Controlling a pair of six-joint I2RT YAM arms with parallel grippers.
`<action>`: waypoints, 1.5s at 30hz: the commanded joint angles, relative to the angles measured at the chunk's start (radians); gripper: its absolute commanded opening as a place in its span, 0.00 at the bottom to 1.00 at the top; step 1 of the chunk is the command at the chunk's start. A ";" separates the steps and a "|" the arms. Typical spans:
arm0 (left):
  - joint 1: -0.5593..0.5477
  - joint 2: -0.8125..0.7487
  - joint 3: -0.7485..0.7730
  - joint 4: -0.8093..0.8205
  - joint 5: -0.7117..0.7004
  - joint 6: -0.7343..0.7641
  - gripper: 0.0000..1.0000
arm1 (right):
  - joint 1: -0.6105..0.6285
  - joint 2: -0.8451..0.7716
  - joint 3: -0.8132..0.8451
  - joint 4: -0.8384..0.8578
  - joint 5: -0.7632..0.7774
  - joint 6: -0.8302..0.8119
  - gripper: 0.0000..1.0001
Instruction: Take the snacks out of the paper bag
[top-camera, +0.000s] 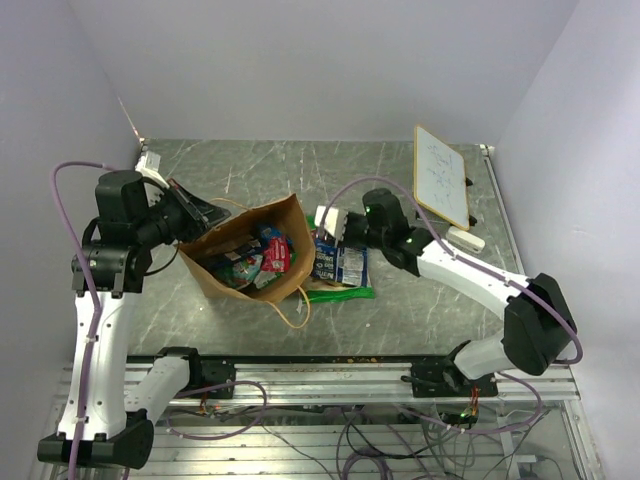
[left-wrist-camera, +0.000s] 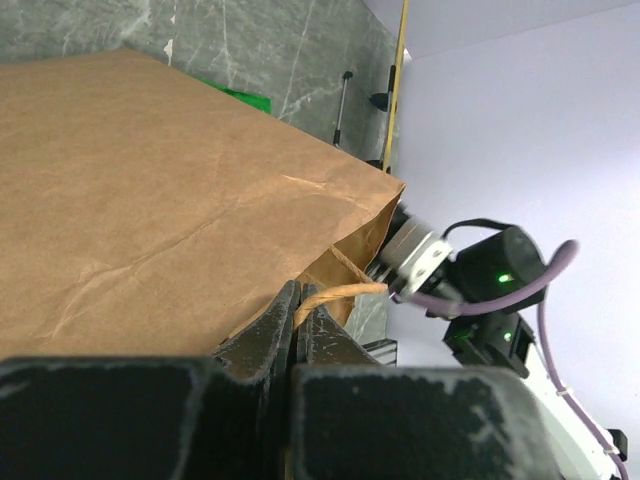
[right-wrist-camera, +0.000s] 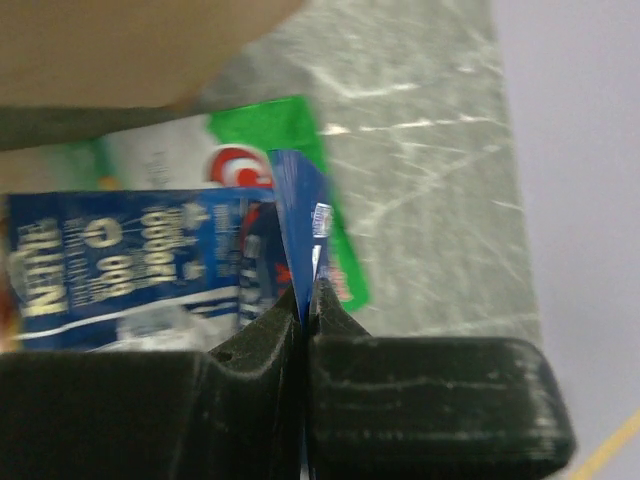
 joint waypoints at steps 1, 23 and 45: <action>0.005 0.012 0.036 0.035 0.025 -0.007 0.07 | 0.028 -0.037 -0.132 0.050 -0.221 -0.058 0.00; 0.005 0.123 0.179 0.054 0.007 0.034 0.07 | 0.155 -0.107 -0.326 0.062 -0.292 0.033 0.38; 0.006 0.342 0.564 -0.037 -0.189 0.320 0.07 | 0.155 -0.448 -0.168 -0.107 -0.164 0.574 0.80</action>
